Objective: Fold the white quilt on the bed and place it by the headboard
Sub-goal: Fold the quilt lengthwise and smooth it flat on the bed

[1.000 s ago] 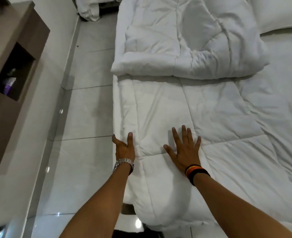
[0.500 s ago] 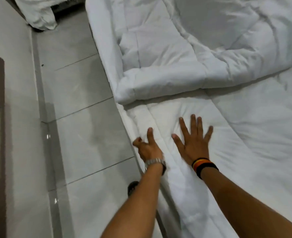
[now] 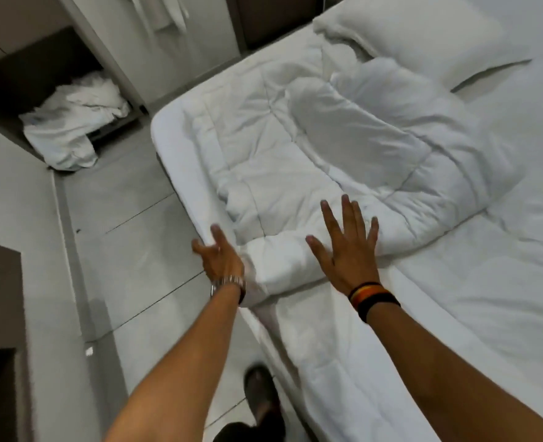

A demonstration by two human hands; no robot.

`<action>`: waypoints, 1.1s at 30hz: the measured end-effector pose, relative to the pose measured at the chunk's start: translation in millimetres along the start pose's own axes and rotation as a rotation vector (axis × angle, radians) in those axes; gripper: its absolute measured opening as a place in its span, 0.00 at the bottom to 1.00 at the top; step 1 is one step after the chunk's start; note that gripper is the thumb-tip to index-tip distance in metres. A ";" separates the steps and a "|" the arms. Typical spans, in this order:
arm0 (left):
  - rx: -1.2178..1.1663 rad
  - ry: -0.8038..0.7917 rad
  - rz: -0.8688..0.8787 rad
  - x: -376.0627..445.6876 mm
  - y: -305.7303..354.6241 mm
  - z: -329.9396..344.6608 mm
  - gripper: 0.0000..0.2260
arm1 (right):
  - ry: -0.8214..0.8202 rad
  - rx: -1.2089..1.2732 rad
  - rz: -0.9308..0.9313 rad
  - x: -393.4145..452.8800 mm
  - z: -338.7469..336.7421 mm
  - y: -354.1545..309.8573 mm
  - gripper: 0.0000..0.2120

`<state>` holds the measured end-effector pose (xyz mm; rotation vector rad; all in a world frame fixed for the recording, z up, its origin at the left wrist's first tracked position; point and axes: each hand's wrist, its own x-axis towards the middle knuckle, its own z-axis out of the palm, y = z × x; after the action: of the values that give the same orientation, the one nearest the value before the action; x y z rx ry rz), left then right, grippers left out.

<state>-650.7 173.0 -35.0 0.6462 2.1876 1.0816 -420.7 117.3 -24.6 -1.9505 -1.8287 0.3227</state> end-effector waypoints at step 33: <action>0.057 -0.373 0.193 526.6 283.8 179.6 0.59 | 0.322 -0.074 0.092 484.8 183.4 -190.0 0.28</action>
<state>-847.7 765.5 -47.5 1.0146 1.8667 0.9080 -626.1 629.7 -33.0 -2.0052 -1.5674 -0.0325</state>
